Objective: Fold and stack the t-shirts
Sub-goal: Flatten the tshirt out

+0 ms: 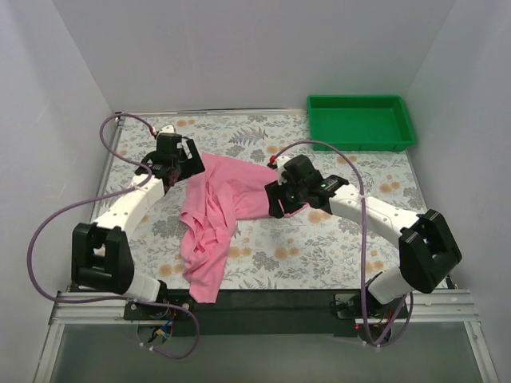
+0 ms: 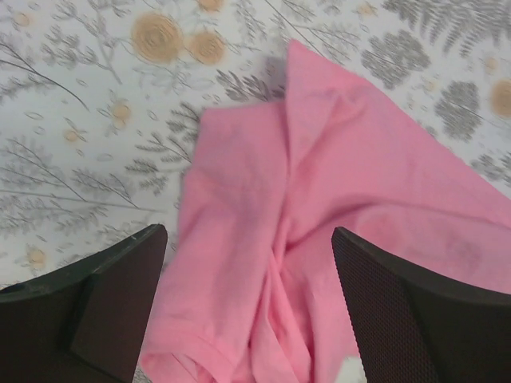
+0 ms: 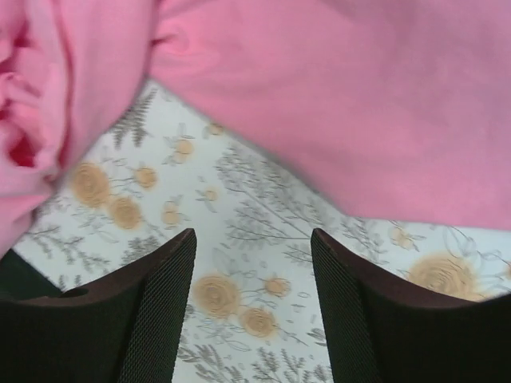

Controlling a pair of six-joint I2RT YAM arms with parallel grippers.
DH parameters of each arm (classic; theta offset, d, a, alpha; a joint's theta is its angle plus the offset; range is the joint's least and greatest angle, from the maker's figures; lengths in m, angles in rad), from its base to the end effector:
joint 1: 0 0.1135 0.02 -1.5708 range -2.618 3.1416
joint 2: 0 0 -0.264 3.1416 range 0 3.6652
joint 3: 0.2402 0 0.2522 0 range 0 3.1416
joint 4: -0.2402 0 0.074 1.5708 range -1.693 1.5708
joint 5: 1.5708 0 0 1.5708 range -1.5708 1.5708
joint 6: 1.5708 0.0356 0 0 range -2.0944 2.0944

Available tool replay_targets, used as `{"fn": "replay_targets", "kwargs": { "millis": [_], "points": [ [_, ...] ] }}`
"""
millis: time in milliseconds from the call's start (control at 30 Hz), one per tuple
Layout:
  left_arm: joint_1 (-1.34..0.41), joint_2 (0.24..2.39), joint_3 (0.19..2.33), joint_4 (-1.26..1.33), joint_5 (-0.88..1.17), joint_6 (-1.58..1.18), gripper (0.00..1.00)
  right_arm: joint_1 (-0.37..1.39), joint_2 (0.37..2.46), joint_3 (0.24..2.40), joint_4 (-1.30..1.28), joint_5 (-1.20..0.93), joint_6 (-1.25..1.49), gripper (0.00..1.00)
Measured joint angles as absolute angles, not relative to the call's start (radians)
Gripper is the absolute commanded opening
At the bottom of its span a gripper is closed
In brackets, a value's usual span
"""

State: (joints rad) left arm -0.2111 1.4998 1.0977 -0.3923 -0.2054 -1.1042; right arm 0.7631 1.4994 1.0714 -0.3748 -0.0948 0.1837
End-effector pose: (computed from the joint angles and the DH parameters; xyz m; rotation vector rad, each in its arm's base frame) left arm 0.3207 -0.0613 0.2585 -1.1174 2.1016 -0.4005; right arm 0.2325 0.2270 0.2510 -0.7426 2.3274 0.5531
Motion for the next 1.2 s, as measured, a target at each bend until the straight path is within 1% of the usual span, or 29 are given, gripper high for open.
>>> {"fn": "replay_targets", "kwargs": {
  "millis": [133,167,267,300,367,400,433,500,533,600,633,667,833,933,967,1067,1100,1200],
  "points": [
    [-0.253,1.365,0.981,-0.393,-0.092,-1.170,0.74,0.649,1.500,0.998,-0.324,-0.101,0.191,0.52],
    [-0.265,1.337,0.942,-0.390,-0.064,-1.185,0.69,0.628,1.509,0.993,-0.316,-0.107,0.194,0.52],
    [-0.290,1.274,0.824,-0.399,-0.002,-1.226,0.63,0.577,1.561,0.991,-0.260,-0.135,0.200,0.50],
    [-0.290,1.256,0.782,-0.408,0.009,-1.240,0.57,0.565,1.583,0.991,-0.240,-0.144,0.206,0.49],
    [-0.290,1.229,0.706,-0.419,0.014,-1.267,0.53,0.545,1.624,0.991,-0.208,-0.165,0.212,0.49],
    [-0.290,1.225,0.688,-0.426,0.015,-1.273,0.51,0.537,1.642,0.991,-0.195,-0.173,0.214,0.49],
    [-0.290,1.222,0.659,-0.426,0.015,-1.285,0.44,0.525,1.670,0.991,-0.176,-0.187,0.219,0.48],
    [-0.289,1.222,0.627,-0.426,0.007,-1.302,0.38,0.513,1.707,0.991,-0.154,-0.199,0.229,0.47],
    [-0.289,1.224,0.614,-0.427,-0.002,-1.312,0.32,0.505,1.727,0.991,-0.145,-0.207,0.234,0.47],
    [-0.282,1.235,0.603,-0.429,-0.028,-1.327,0.27,0.487,1.750,0.989,-0.126,-0.224,0.241,0.46],
    [-0.271,1.246,0.603,-0.430,-0.042,-1.333,0.26,0.474,1.750,0.985,-0.109,-0.226,0.244,0.46],
    [-0.247,1.259,0.603,-0.428,-0.053,-1.340,0.21,0.460,1.752,0.980,-0.099,-0.237,0.249,0.46],
    [-0.084,1.308,0.604,-0.427,-0.089,-1.361,0.15,0.377,1.748,0.942,-0.034,-0.294,0.281,0.46],
    [0.007,1.329,0.616,-0.415,-0.089,-1.377,0.15,0.328,1.729,0.912,-0.014,-0.305,0.294,0.46],
    [0.028,1.341,0.625,-0.413,-0.091,-1.380,0.16,0.315,1.719,0.901,-0.015,-0.302,0.294,0.46],
    [0.064,1.388,0.670,-0.411,-0.097,-1.383,0.26,0.295,1.698,0.889,-0.030,-0.290,0.290,0.47],
    [0.067,1.404,0.692,-0.411,-0.102,-1.381,0.36,0.293,1.693,0.888,-0.038,-0.286,0.288,0.47],
    [0.068,1.426,0.766,-0.419,-0.102,-1.368,0.56,0.292,1.670,0.888,-0.071,-0.279,0.280,0.50]
  ]
}}
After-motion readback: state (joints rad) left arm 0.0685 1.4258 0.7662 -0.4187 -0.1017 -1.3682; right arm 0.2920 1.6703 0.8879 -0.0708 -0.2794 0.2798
